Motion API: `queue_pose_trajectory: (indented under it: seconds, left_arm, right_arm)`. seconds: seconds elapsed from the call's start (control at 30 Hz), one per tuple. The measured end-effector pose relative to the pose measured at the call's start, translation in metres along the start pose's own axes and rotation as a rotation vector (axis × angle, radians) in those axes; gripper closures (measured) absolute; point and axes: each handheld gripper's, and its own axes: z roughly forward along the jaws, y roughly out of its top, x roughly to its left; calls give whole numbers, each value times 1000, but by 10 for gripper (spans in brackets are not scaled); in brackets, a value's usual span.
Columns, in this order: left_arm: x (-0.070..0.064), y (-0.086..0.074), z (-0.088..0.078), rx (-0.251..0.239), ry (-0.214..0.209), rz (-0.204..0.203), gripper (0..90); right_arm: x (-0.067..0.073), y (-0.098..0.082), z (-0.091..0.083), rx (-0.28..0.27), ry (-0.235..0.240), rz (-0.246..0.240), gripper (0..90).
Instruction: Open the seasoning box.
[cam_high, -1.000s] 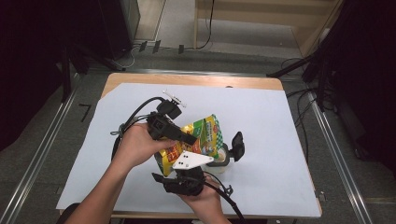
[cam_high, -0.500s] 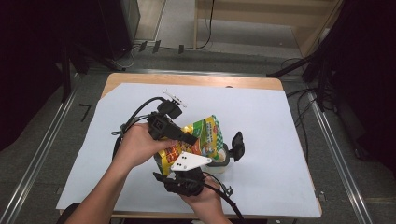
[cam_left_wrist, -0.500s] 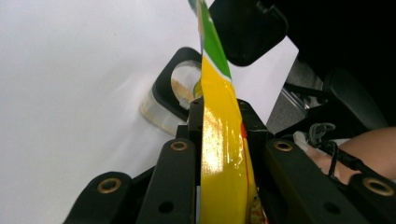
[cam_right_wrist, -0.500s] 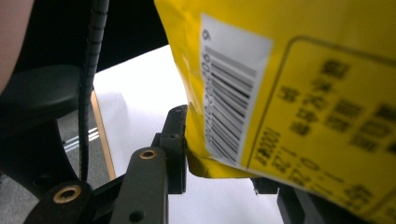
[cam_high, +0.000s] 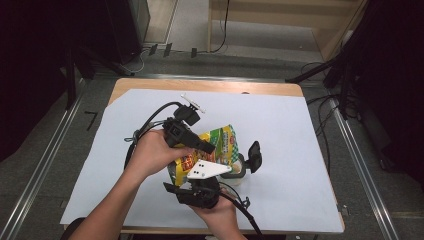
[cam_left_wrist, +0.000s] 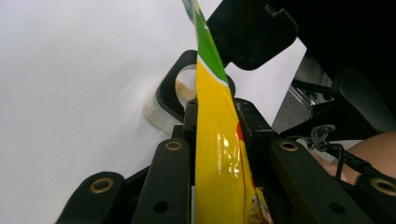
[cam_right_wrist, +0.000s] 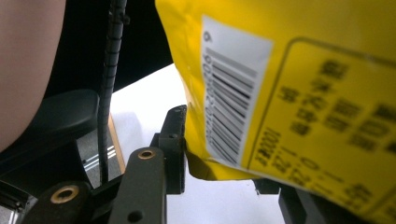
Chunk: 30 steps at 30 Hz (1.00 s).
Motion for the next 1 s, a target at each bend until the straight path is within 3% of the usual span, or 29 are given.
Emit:
queue_pose_trajectory:
  seconds: [0.13,0.23,0.6,0.8,0.9,1.0]
  left_arm:
    - [4,5,3,21,-7,-5,786]
    - [5,6,2,10,-23,-14,785]
    - [0,5,-4,-21,-13,0,756]
    - [5,5,-6,-28,-9,-9,762]
    - [5,5,-7,-31,-4,-9,764]
    - [4,5,-7,-29,-1,-5,766]
  right_arm:
    - [-3,1,0,3,-4,1,607]
    - [-4,2,-1,1,-8,3,650]
    - [-2,4,0,-30,13,34,653]
    - [-4,7,3,-30,32,27,644]
    - [-4,9,5,-21,43,23,596]
    - [-4,9,5,-13,39,3,626]
